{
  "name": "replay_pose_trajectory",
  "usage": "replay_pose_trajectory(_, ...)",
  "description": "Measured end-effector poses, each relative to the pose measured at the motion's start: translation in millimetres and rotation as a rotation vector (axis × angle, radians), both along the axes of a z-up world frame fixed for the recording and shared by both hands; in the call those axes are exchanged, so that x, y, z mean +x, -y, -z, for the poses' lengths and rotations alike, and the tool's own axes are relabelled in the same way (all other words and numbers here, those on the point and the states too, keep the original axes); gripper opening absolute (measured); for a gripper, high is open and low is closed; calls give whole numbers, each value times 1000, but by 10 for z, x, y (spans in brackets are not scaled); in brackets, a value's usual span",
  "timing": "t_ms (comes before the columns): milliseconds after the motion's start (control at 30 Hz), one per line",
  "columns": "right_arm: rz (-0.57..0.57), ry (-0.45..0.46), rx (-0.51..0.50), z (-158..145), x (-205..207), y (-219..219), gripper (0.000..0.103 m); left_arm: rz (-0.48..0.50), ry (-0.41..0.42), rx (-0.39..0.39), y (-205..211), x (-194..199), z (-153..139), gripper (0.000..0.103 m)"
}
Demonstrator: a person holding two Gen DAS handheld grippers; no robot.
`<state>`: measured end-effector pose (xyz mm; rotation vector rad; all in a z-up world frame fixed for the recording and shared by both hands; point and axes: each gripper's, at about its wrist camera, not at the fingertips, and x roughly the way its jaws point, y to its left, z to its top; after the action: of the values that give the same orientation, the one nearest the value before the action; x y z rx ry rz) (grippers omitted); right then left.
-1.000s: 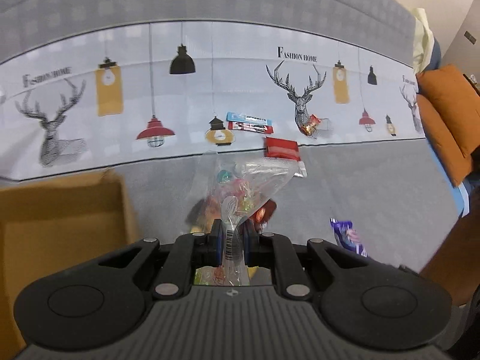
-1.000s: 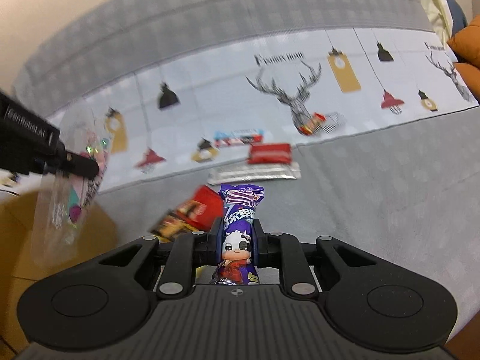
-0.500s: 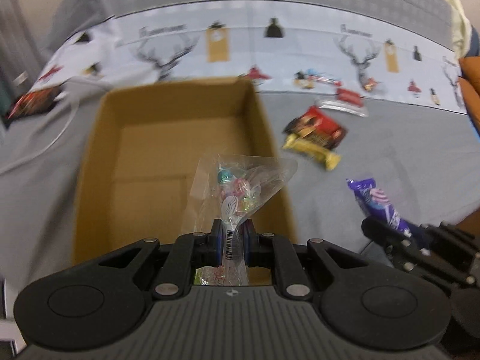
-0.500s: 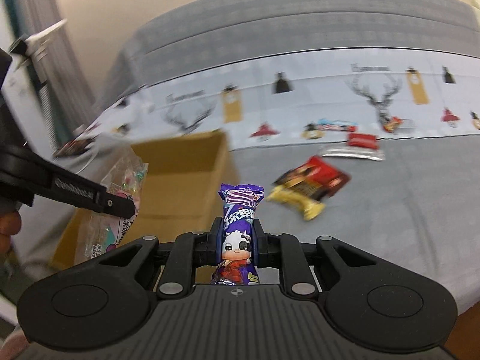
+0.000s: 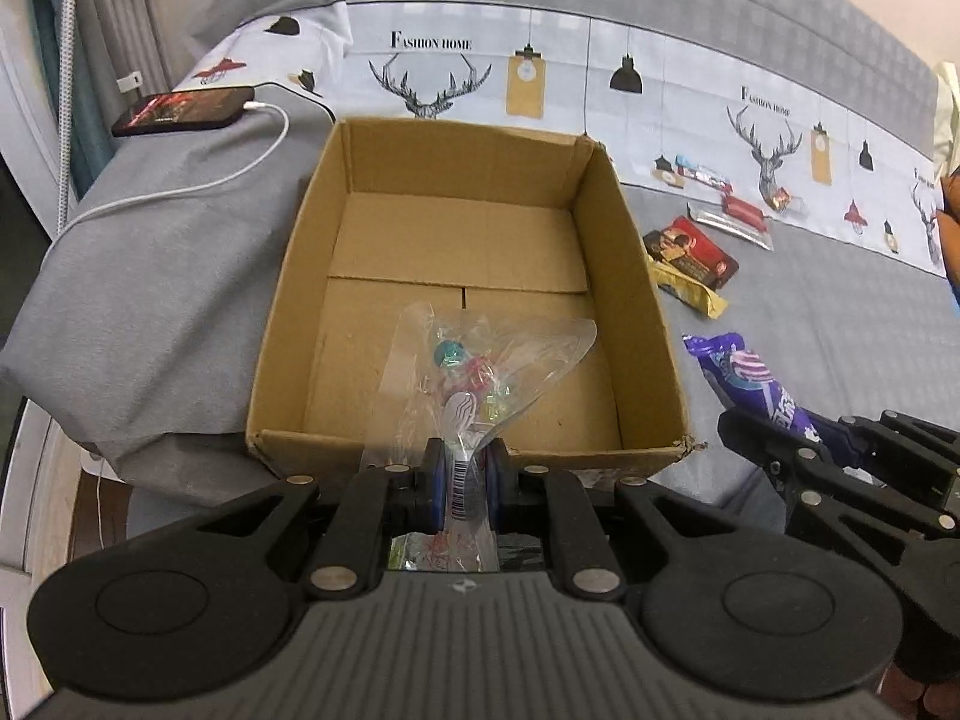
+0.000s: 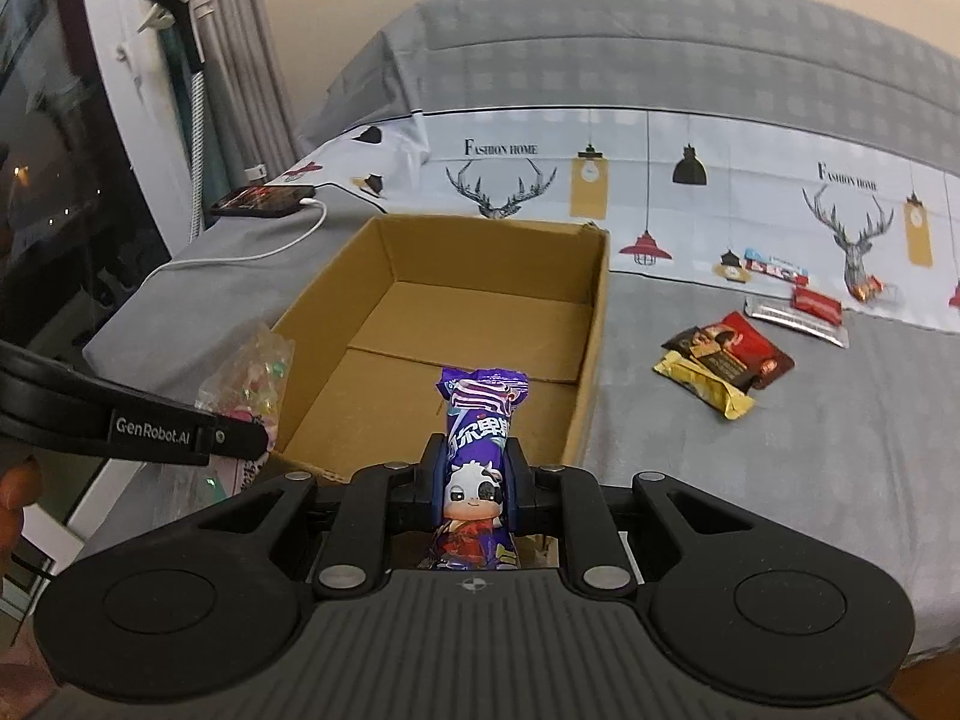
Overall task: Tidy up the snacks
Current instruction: 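Carry the candy bag with left tool while right tool carries purple bar to box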
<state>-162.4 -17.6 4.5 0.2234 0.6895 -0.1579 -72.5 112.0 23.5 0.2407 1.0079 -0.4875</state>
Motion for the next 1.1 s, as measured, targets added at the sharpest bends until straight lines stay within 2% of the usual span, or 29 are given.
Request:
replay_pose_trajectory(267, -6, -14, -30, -25, 26, -94, 20, 2, 17, -12, -17, 3, -25, 14)
replay_pose_trajectory(600, -4, -24, -25, 16, 54, -54, 20, 16, 18, 13, 61, 38, 24, 14)
replay_pose_trajectory(1100, 28, 10, -10, 15, 385, 191, 20, 6, 68, 40, 287, 491, -34, 14)
